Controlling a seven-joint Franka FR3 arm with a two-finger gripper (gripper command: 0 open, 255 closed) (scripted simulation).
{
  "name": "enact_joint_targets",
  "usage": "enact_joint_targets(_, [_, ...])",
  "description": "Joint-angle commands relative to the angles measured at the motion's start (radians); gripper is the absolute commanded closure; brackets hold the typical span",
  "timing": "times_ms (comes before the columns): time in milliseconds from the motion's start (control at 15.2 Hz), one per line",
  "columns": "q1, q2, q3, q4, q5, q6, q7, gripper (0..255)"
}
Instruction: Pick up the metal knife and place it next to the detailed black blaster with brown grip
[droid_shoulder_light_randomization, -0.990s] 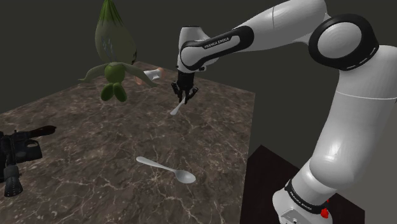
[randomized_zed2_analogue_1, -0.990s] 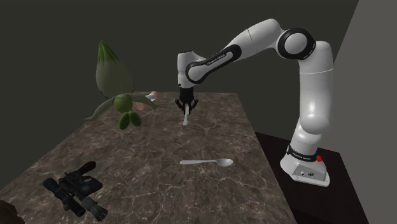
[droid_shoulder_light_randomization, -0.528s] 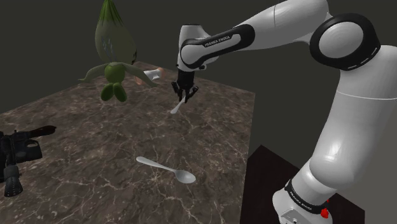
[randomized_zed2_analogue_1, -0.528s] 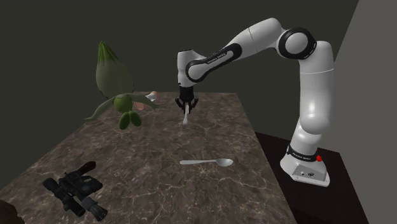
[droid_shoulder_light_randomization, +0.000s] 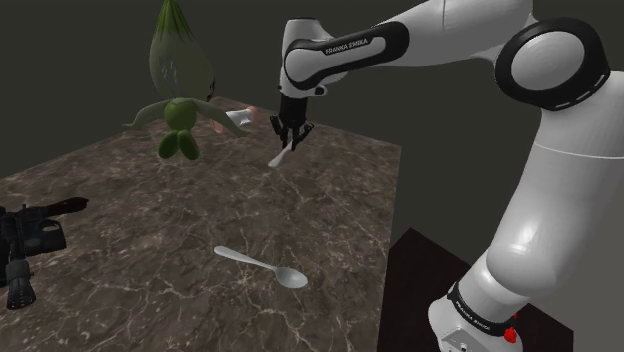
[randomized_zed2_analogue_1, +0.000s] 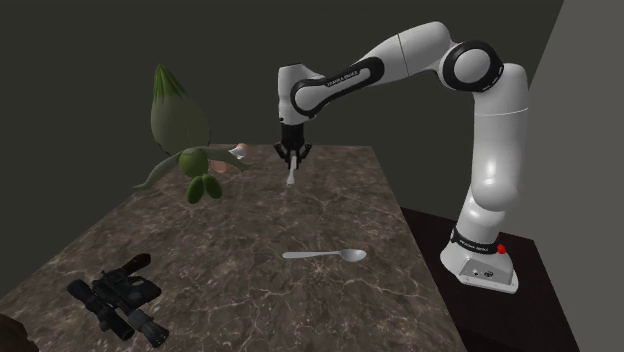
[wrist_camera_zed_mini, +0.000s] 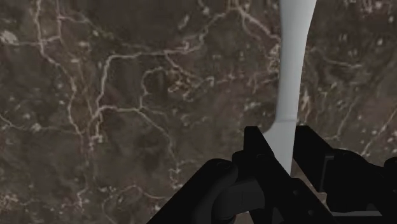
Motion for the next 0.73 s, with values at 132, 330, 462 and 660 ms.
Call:
enact_joint_targets(132, [0.000, -0.012, 0.002, 0.037, 0.005, -0.049, -0.003, 255])
enact_joint_targets(330, [0.000, -0.020, 0.003, 0.068, 0.008, -0.087, -0.005, 255])
enact_joint_targets(462, [0.000, -0.024, 0.003, 0.089, 0.010, -0.113, -0.006, 255])
enact_joint_targets(660, [0.000, -0.028, 0.004, 0.124, 0.011, -0.152, -0.007, 255])
